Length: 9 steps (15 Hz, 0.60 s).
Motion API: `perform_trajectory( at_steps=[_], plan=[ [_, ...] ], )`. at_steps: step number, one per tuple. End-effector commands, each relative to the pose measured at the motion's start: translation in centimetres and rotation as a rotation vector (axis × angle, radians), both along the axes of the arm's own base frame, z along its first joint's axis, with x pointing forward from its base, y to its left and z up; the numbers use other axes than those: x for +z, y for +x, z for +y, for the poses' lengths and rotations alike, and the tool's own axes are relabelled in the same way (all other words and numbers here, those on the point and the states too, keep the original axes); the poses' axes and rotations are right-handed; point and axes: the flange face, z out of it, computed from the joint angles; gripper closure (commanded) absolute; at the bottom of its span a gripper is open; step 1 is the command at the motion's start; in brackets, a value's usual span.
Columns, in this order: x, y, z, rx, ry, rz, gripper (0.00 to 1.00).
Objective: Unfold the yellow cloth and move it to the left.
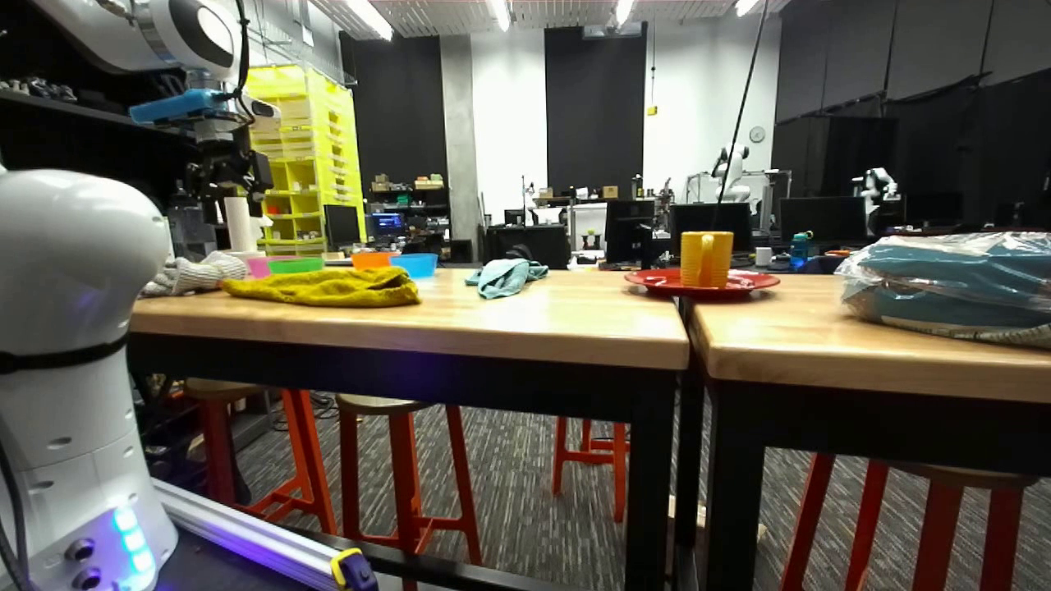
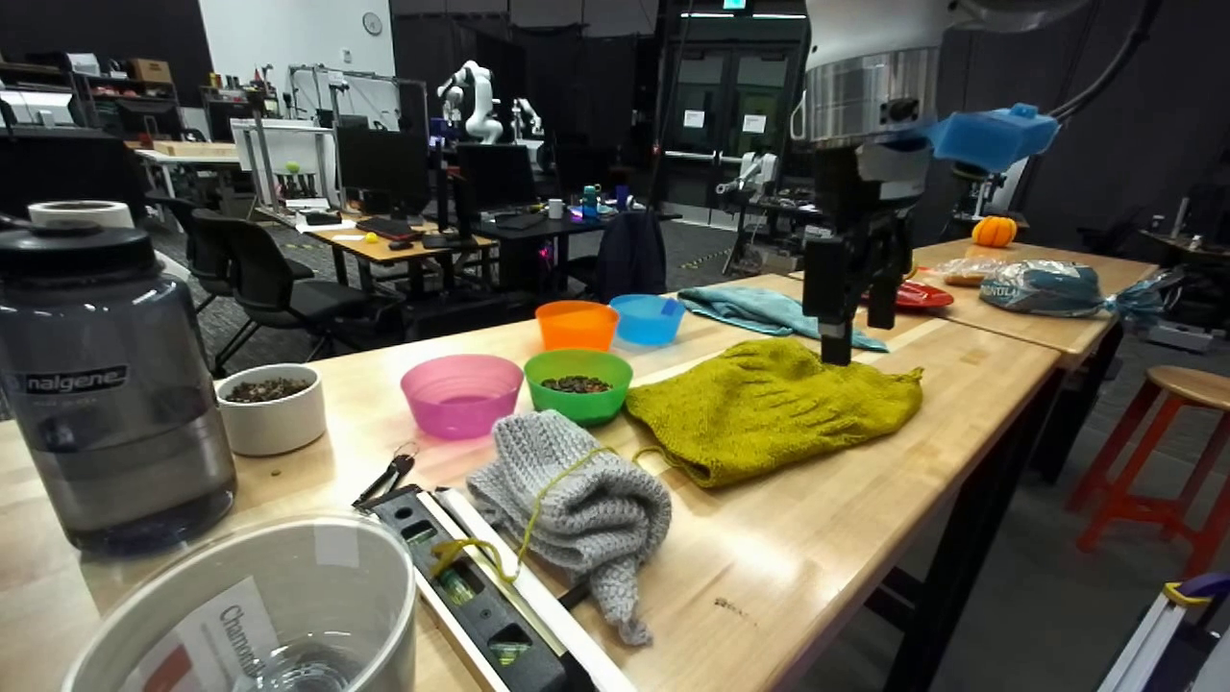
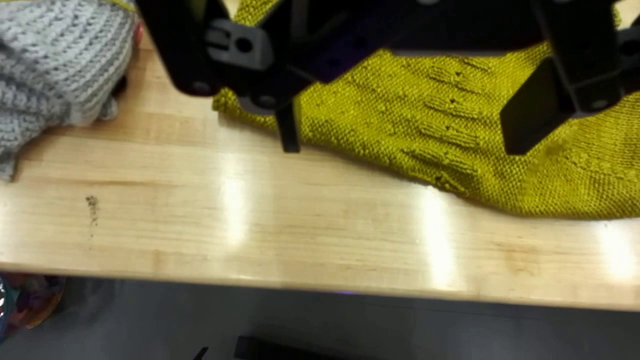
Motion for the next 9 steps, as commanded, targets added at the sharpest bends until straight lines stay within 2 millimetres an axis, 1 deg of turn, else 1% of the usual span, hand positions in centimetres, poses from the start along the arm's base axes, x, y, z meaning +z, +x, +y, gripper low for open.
perform_trajectory(
  at_steps=[1,4,9],
  plan=[
    [1.4,-3.1,-1.4,0.023,0.008,0.005,0.0],
    [2.0,-5.1,-3.1,0.034,0.011,0.014,0.0],
    [4.0,-8.5,-7.3,0.057,0.026,0.034,0.0]
  ],
)
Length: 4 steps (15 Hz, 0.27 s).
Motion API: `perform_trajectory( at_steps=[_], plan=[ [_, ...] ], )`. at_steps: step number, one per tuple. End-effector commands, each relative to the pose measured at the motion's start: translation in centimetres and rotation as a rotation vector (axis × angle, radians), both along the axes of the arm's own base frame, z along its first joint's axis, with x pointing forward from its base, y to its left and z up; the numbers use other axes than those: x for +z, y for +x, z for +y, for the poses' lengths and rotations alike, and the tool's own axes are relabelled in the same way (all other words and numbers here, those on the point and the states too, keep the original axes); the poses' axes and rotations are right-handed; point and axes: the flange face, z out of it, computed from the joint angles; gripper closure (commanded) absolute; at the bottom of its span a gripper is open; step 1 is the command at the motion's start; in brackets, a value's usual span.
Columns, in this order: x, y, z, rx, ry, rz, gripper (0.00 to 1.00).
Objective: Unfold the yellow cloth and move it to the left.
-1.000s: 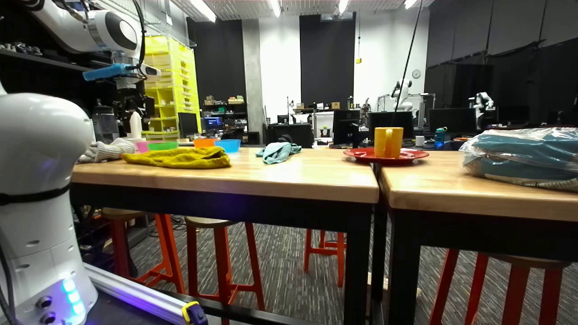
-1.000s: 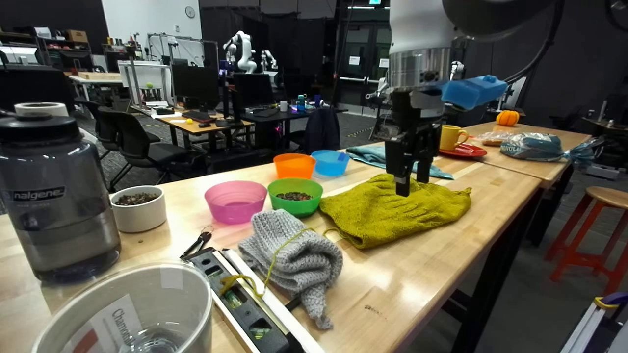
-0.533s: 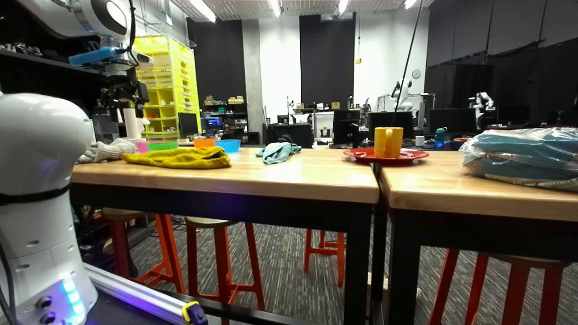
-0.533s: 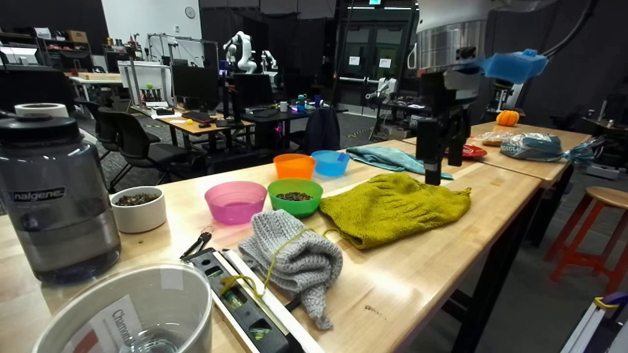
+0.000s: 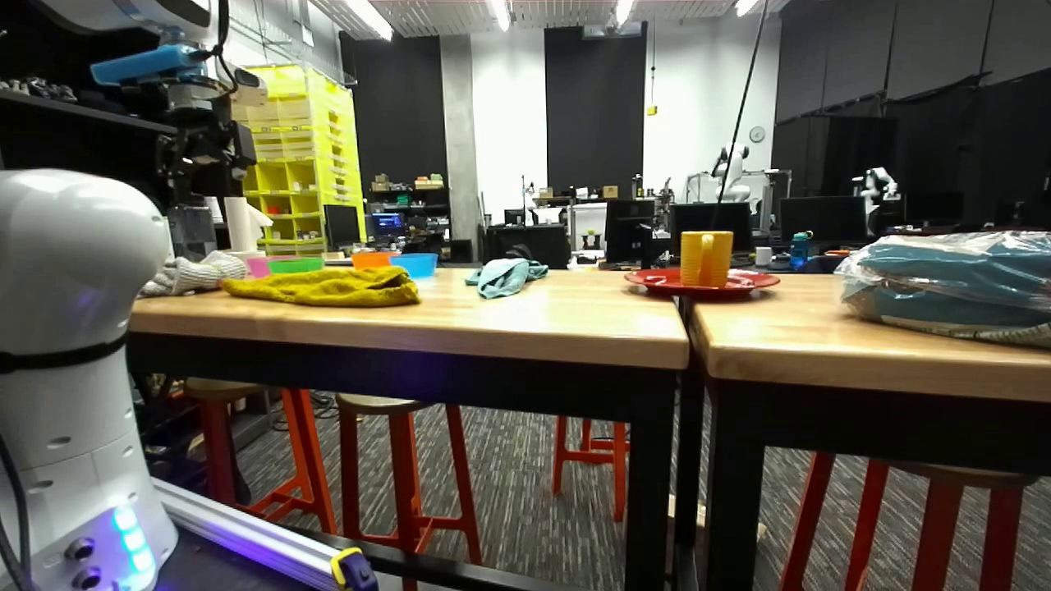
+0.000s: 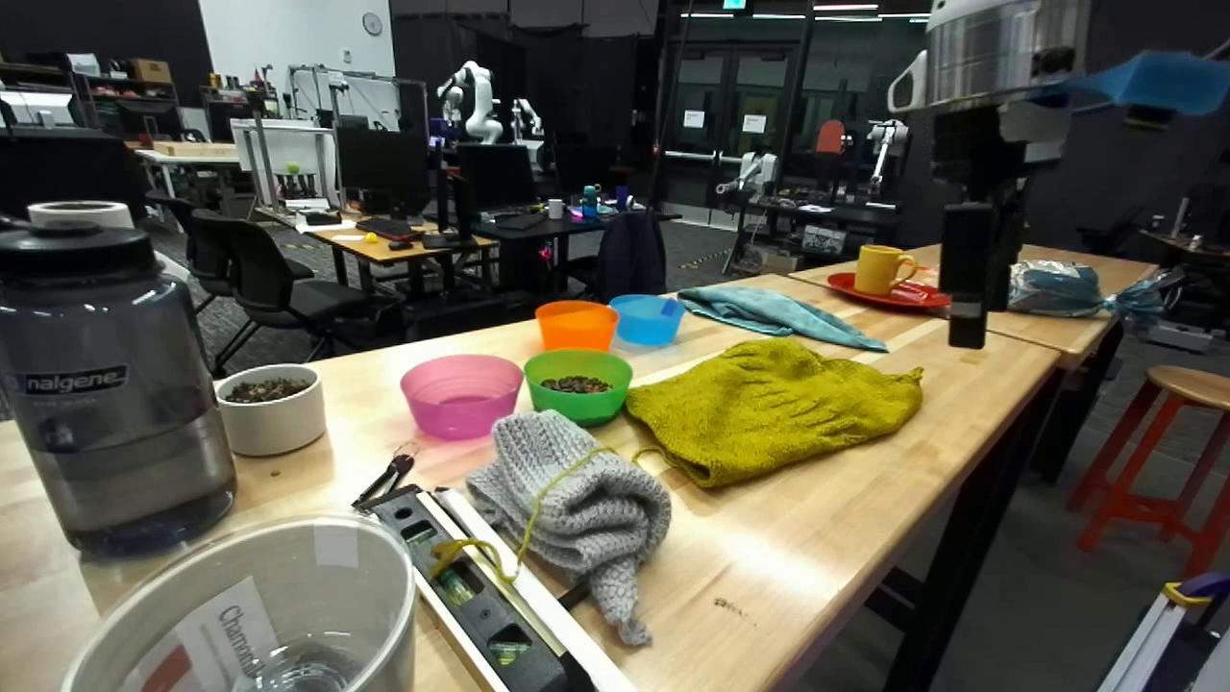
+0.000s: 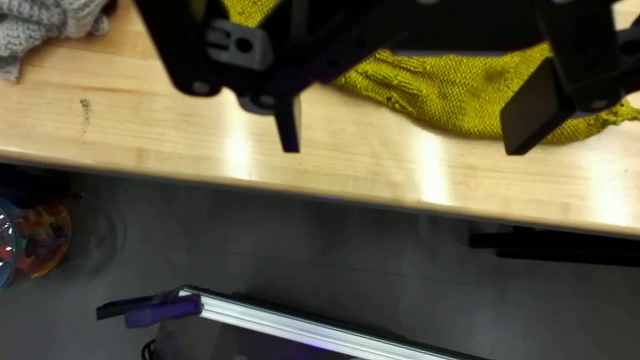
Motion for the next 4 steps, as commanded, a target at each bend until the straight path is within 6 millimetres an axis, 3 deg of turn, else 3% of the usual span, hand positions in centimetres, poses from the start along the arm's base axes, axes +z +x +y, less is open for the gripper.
perform_trajectory(
  at_steps=[1,4],
  plan=[
    [1.6,-3.1,-3.2,0.03,0.035,-0.014,0.0],
    [2.5,-4.6,-4.9,0.041,0.07,-0.027,0.0]
  ],
)
